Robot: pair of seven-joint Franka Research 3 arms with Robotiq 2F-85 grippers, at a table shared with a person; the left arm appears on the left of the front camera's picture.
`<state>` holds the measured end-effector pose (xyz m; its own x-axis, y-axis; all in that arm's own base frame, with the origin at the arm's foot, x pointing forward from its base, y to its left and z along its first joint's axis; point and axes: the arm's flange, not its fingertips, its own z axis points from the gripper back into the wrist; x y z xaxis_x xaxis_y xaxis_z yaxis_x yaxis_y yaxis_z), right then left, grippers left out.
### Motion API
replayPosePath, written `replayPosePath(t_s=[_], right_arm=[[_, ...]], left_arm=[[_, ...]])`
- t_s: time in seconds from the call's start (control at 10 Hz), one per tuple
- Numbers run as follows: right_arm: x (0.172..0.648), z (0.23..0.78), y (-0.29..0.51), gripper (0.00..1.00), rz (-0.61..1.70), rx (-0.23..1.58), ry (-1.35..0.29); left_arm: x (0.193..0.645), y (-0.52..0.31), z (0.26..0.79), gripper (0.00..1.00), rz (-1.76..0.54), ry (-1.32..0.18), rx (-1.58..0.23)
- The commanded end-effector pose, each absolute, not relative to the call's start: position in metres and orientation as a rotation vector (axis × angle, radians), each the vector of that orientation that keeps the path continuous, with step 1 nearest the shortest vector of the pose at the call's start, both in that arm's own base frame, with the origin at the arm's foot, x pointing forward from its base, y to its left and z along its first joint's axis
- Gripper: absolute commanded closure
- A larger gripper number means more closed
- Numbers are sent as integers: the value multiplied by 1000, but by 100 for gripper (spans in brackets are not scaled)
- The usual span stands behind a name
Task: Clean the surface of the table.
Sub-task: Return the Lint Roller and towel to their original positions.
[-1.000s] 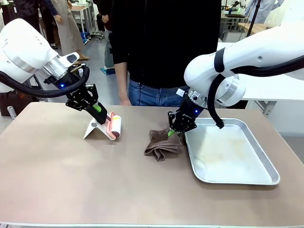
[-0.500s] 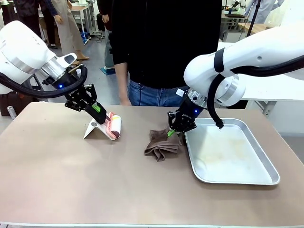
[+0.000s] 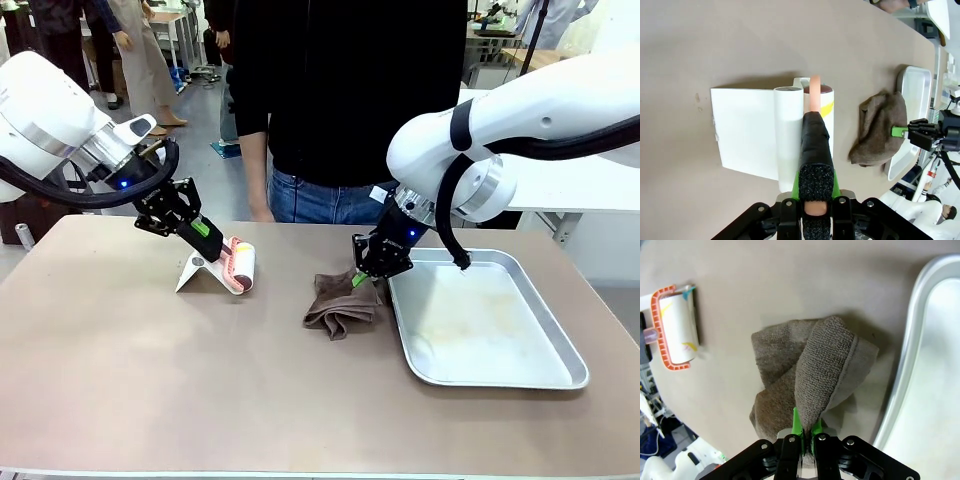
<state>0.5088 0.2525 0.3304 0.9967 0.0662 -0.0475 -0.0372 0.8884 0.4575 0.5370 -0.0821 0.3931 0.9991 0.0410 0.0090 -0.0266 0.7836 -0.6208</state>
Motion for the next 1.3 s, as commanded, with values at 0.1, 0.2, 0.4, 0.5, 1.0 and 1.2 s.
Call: replayPosePath(t_s=[0.1, 0.2, 0.4, 0.5, 1.0, 1.2], right_arm=[[510, 332, 256, 93, 46, 471, 76], [510, 332, 256, 93, 44, 470, 76], [510, 333, 257, 93, 46, 467, 83], [510, 333, 257, 61, 48, 473, 78], [508, 334, 254, 0, 37, 458, 62], [503, 344, 252, 0, 55, 412, 14]], left_arm=[[540, -68, 384, 78, 15, -13, -712], [540, -68, 384, 78, 16, -15, -709], [539, -68, 383, 61, 20, -8, -703], [538, -69, 385, 21, 22, -13, -698], [533, -67, 400, 0, 19, -52, -695], [524, -64, 412, 0, 2, -80, -714]])
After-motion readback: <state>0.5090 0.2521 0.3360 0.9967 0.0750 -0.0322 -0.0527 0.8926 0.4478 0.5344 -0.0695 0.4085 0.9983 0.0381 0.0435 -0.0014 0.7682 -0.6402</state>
